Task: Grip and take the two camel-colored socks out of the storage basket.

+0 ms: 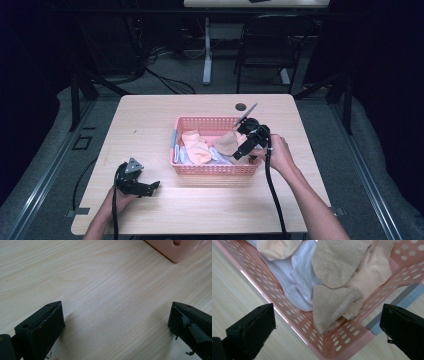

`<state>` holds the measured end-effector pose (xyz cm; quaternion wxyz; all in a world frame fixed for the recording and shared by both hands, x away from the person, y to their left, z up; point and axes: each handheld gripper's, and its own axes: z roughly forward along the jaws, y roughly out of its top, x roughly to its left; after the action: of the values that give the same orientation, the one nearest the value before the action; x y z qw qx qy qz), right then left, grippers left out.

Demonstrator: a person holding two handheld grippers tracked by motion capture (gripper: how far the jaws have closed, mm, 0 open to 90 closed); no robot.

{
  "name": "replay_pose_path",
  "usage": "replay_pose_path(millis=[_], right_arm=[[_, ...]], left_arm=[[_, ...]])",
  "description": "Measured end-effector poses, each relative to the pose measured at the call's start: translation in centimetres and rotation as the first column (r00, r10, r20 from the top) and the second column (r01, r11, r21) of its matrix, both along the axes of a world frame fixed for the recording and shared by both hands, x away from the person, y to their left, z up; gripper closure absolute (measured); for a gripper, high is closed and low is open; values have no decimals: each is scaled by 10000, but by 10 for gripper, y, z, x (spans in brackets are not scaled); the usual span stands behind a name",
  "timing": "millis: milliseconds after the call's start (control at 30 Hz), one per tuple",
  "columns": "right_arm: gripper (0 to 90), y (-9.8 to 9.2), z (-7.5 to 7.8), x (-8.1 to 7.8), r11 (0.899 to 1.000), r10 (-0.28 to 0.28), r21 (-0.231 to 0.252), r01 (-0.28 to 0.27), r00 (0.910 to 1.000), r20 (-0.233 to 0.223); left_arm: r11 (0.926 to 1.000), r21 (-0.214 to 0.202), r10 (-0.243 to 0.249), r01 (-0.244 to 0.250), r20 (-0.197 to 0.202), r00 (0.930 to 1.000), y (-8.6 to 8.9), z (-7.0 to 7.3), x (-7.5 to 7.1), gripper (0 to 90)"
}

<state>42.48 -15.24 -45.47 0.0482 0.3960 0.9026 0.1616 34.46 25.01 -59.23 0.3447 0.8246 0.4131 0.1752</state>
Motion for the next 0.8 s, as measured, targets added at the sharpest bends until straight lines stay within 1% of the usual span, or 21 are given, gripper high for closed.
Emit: replay_pose_path(millis=[33,67,133,167,200,233,267,300,333,367,400,433,467,533,567,600,633,667,700,733,800], right_arm=[[39,2,-6,3,9999,-9,-122,7,9999,-112],[39,2,-6,3,9999,-9,-122,7,9999,-112],[100,6,-15,8,9995,-65,-323,52,9991,-408],[100,6,-15,8,9995,-65,-323,52,9991,-408],[135,9,-20,10,9974,5,-719,-44,9985,-545],[135,9,-20,10,9974,5,-719,-44,9985,-545],[140,10,-24,11,9983,-135,-580,104,9986,-519],[148,11,-25,12,9971,-95,-755,49,9980,-618],[196,13,-31,14,9958,-224,-904,162,9974,-686],[196,13,-31,14,9958,-224,-904,162,9974,-686],[199,15,-37,15,9953,-363,-925,288,9961,-804],[199,15,-37,15,9953,-363,-925,288,9961,-804],[211,16,-40,17,9934,-245,-1137,136,9952,-952],[222,17,-40,18,9925,-209,-1222,82,9944,-1036],[235,18,-42,18,9925,-250,-1216,120,9941,-1058],[277,20,-46,18,9918,-209,-1278,62,9933,-1139],[277,20,-46,18,9918,-209,-1278,62,9933,-1139],[318,22,-50,18,9897,-214,-1431,36,9922,-1228],[318,22,-50,18,9897,-214,-1431,36,9922,-1228],[367,22,-50,19,9880,-196,-1545,-18,9904,-1369],[561,23,-53,20,9847,-276,-1741,4,9877,-1540]], left_arm=[[10000,6,-6,6,5,10000,0,0,0,3],[10000,7,-7,7,3,10000,0,0,0,3],[10000,5,-4,4,1,10000,0,0,0,3],[10000,1,-1,1,1,10000,0,0,0,3],[10000,4,-5,5,4,10000,0,0,0,3],[10000,4,-7,7,3,10000,0,0,0,3],[10000,-19,24,-24,-4,10000,0,0,0,3],[10000,4,-8,8,4,10000,0,0,0,3],[10000,3,-6,6,5,10000,0,0,0,3],[10000,6,-8,8,4,10000,0,0,0,3],[10000,7,-9,9,3,10000,0,0,0,3],[10000,7,-9,9,3,10000,0,0,0,3],[10000,8,-8,8,5,10000,0,0,0,3],[10000,5,-7,7,3,10000,0,0,0,3],[10000,-8,14,-14,-2,10000,0,0,0,3],[10000,6,-11,11,4,10000,0,0,0,3],[10000,6,-11,11,4,10000,0,0,0,3],[10000,-13,16,-16,-2,10000,0,0,0,3],[10000,-13,16,-16,-2,10000,0,0,0,3],[10000,3,-3,3,2,10000,0,0,0,3],[10000,-5,6,-6,1,10000,0,0,0,3]])
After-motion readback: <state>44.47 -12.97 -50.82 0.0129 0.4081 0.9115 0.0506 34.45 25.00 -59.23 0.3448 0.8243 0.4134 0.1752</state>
